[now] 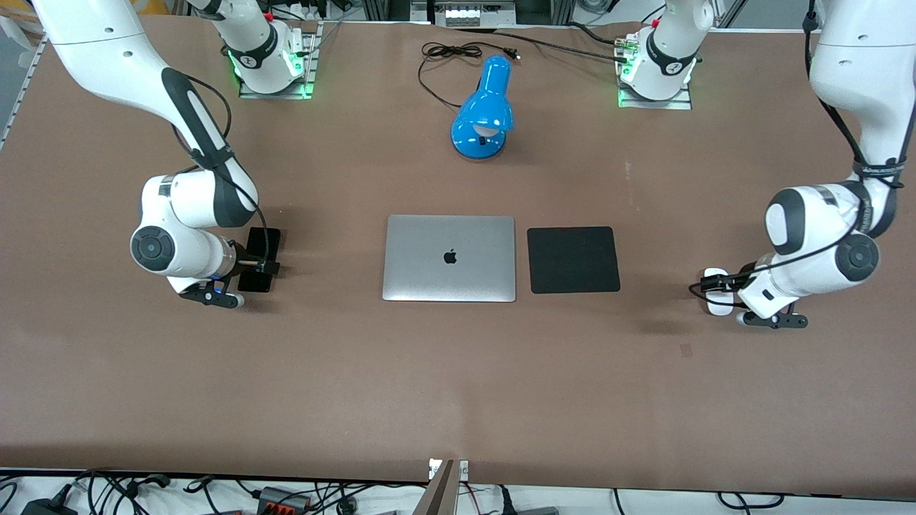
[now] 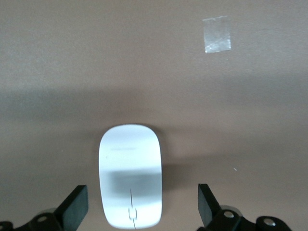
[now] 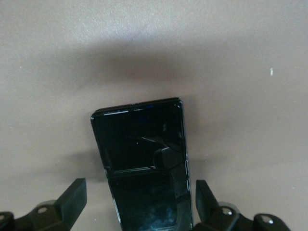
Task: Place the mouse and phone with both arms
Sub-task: 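Close the right gripper on the phone while the left gripper grasps the mouse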
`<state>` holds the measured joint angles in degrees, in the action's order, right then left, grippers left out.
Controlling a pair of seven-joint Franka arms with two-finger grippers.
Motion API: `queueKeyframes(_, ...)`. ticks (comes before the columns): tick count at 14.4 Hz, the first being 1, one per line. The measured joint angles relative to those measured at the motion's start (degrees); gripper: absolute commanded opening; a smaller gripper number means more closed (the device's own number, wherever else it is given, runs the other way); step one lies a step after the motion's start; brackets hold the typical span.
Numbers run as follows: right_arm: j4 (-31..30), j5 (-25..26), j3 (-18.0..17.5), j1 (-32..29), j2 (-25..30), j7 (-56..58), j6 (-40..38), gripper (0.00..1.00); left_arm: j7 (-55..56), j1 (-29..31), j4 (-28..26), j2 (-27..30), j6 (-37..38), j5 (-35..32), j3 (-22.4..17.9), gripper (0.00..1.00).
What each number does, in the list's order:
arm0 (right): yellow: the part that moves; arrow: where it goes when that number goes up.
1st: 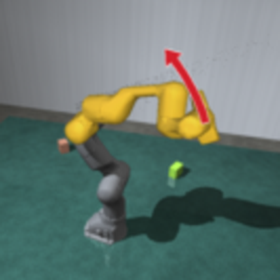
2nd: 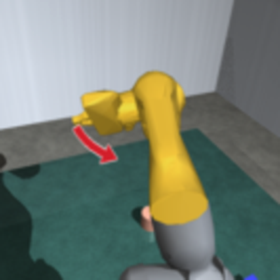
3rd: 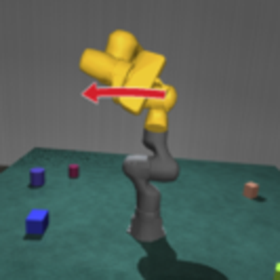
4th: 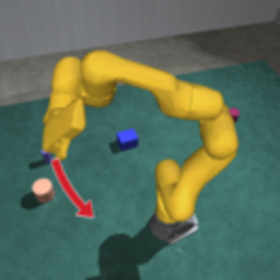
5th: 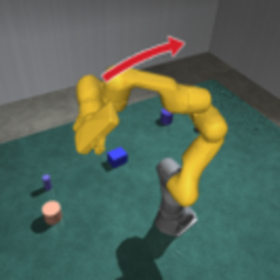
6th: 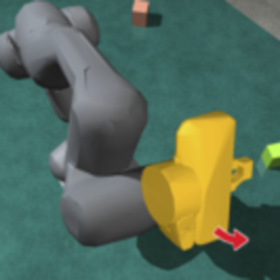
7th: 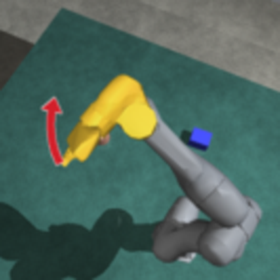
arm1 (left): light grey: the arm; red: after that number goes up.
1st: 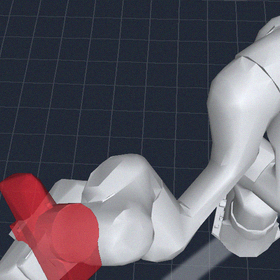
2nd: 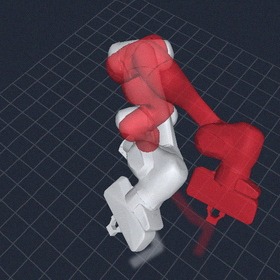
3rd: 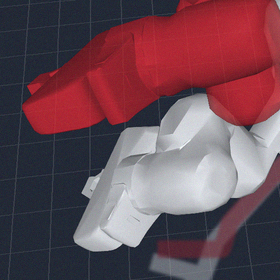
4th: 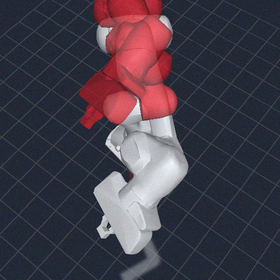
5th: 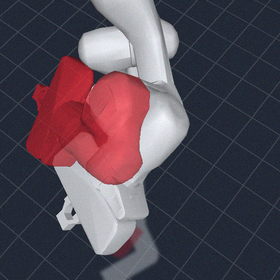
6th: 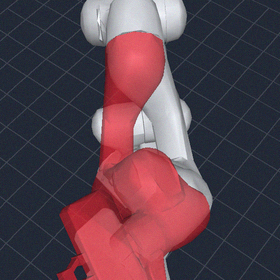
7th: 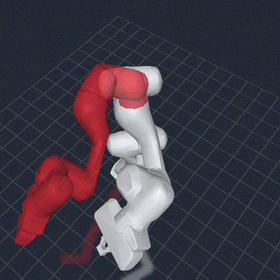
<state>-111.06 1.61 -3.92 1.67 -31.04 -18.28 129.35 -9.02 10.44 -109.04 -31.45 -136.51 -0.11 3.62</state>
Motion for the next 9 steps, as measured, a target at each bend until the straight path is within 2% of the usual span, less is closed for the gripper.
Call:
queueKeyframes(2, -0.3, 0.0, 0.0, 0.0, 0.0, 0.0, 0.3, 1.0, -0.4, 0.2, -1.9, 0.0, -3.3, 0.0, 0.0, 1.0)
queueKeyframes(9, -2.6, 0.0, 0.0, -0.1, 0.0, 0.0, 4.0, 1.0, -0.5, 0.5, -3.0, -1.2, -4.1, 0.0, 0.0, 1.0)
